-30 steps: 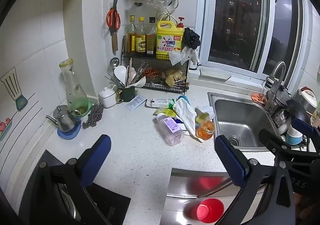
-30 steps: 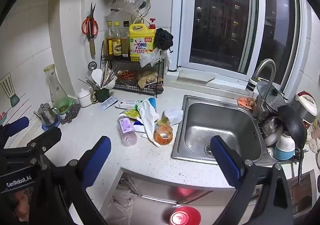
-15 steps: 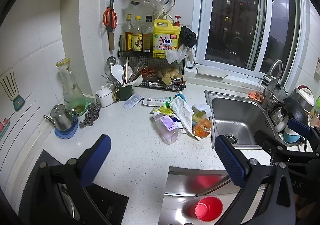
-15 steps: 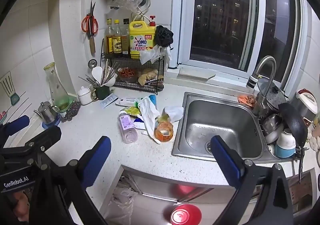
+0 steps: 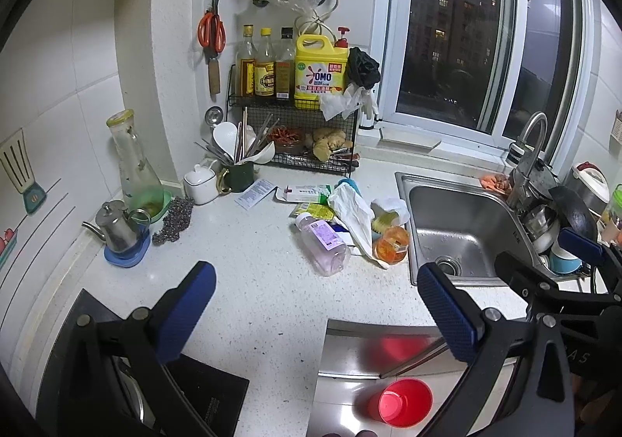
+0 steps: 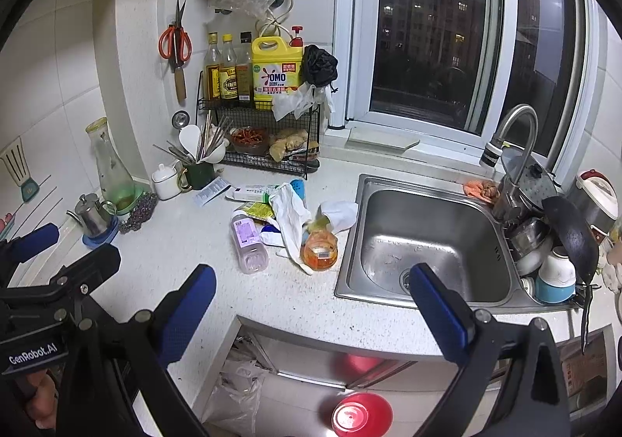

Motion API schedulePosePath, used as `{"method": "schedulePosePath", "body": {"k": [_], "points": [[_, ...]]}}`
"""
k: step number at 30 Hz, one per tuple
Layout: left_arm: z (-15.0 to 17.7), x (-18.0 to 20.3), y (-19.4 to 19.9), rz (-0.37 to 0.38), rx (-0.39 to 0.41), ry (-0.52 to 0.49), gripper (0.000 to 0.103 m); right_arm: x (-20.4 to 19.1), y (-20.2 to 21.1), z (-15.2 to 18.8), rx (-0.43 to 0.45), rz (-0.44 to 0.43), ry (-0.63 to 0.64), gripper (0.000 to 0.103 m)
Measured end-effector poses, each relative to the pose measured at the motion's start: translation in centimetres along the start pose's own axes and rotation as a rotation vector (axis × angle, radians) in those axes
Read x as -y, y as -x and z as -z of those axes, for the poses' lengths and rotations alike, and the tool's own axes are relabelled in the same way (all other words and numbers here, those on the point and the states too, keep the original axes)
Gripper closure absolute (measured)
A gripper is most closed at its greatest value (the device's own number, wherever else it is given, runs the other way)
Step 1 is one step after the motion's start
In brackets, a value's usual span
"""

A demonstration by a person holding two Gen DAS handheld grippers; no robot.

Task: Collect trash
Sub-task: 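Move both tools toward the clutter beside the sink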

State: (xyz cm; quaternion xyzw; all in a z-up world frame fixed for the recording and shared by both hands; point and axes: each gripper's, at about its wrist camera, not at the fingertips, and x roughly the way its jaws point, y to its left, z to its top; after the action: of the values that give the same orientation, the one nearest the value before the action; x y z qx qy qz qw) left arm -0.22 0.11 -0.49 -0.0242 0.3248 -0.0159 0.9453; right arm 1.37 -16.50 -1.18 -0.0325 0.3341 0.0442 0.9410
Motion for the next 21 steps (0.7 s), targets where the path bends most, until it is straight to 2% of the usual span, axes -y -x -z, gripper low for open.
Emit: {"method": "schedulePosePath", "body": {"k": [21], "points": [[0.34,0.48,-0.5,0.004,-0.024,-0.02,0.0,0.14,0.21,0.22,-0.011,0.006,-0.007,0.003]]}}
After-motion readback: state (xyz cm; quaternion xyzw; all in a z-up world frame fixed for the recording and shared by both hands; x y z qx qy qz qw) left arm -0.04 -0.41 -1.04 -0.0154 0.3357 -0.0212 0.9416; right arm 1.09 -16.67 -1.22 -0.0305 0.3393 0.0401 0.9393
